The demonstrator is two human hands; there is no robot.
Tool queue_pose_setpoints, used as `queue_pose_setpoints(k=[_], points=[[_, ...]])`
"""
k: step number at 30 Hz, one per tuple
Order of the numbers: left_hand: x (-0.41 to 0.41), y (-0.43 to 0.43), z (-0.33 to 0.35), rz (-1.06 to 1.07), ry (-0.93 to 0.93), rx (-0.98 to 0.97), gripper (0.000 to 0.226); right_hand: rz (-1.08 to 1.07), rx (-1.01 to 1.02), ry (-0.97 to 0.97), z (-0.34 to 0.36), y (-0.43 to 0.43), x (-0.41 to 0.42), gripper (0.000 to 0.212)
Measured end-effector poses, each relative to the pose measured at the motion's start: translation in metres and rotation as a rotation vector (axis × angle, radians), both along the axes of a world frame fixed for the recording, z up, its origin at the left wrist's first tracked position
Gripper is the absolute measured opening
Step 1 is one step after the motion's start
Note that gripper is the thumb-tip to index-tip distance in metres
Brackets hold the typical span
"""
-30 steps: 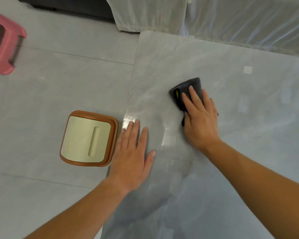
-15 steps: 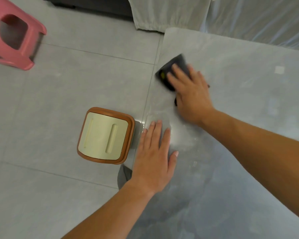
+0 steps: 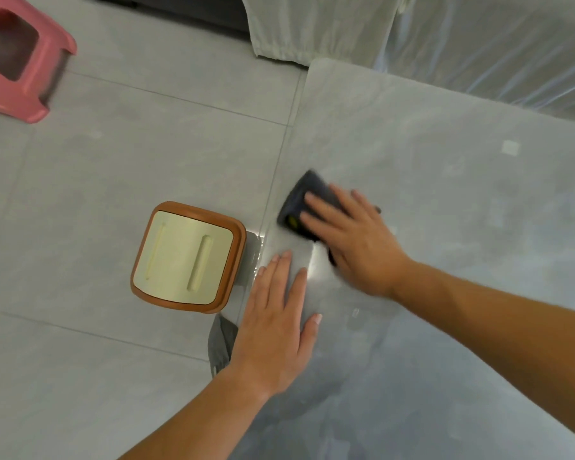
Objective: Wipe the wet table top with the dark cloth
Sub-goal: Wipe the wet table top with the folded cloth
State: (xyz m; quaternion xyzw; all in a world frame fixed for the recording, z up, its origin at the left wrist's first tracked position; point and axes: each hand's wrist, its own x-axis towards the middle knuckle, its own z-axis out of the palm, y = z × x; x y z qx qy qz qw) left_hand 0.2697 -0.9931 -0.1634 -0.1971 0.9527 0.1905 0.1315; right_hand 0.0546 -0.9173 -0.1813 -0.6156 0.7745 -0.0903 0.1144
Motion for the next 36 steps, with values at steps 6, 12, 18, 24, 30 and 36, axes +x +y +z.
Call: queue_pose_setpoints(k=[6,12,18,24,30,36], points=[[0.004,0.007,-0.001,-0.014,-0.032,-0.012,0.069,-0.171,0.009,0.01,0.005,0.06,-0.047,0.054],[0.001,0.012,-0.001,-0.013,-0.051,-0.064,0.07,-0.43,-0.056,-0.039,0.005,0.064,0.023,0.058],[0.001,0.01,-0.001,-0.023,-0.05,-0.05,0.07,-0.036,0.056,0.011,0.009,0.1,0.014,0.061],[0.001,0.014,-0.001,-0.008,-0.033,-0.047,0.071,-0.578,0.004,-0.087,0.012,0.074,0.027,0.059],[0.014,0.021,0.007,0.049,-0.038,0.012,0.069,-0.199,-0.005,-0.08,0.007,0.12,0.088,0.059],[0.05,0.034,0.001,-0.008,-0.069,-0.014,0.07,-0.375,-0.06,-0.105,0.01,0.029,0.033,0.056]])
